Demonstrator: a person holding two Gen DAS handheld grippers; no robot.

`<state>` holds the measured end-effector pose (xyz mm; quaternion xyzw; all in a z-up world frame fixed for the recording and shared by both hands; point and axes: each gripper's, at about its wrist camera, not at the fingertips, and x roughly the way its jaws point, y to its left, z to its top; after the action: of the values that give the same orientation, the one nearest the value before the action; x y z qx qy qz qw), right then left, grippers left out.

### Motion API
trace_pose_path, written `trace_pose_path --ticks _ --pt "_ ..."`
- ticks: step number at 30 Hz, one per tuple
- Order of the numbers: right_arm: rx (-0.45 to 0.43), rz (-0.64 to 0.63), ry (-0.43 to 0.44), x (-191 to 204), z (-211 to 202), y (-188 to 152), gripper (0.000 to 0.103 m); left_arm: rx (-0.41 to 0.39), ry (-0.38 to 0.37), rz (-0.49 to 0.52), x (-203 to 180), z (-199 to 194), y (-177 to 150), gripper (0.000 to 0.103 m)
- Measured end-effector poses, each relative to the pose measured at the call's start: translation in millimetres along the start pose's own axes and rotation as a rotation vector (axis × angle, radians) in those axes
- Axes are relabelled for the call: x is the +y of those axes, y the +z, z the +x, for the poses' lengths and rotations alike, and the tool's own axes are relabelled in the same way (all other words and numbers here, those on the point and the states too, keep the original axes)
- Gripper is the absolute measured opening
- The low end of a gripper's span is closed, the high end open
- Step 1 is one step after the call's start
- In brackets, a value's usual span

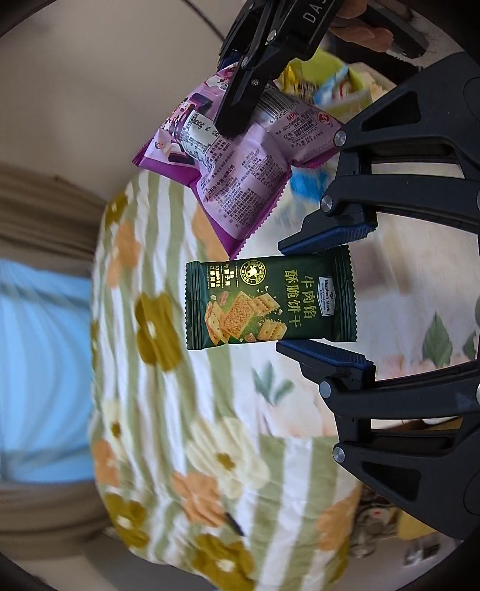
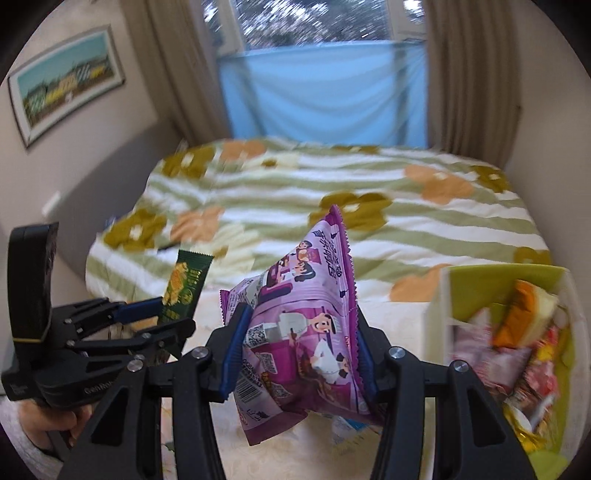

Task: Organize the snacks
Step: 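Lift both snacks and carry them toward the yellow box, then open both tools to drop the green packet and purple bag into the box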

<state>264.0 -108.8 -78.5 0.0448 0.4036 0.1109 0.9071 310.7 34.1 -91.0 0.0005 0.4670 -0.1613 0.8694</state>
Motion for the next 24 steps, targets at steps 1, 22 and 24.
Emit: trace_pose_path --ticks 1,22,24 --pt "-0.014 0.017 -0.018 -8.3 -12.1 0.1 0.047 -0.005 -0.014 0.011 -11.9 -2.9 3.7 0.043" --pt "-0.04 0.12 -0.152 -242.4 -146.8 -56.1 0.047 0.019 -0.113 0.047 -303.4 74.7 40.3 0.043" --pt "-0.032 0.13 -0.14 -257.0 -148.5 -59.8 0.047 0.042 -0.094 0.042 -314.7 88.5 40.8 0.049"
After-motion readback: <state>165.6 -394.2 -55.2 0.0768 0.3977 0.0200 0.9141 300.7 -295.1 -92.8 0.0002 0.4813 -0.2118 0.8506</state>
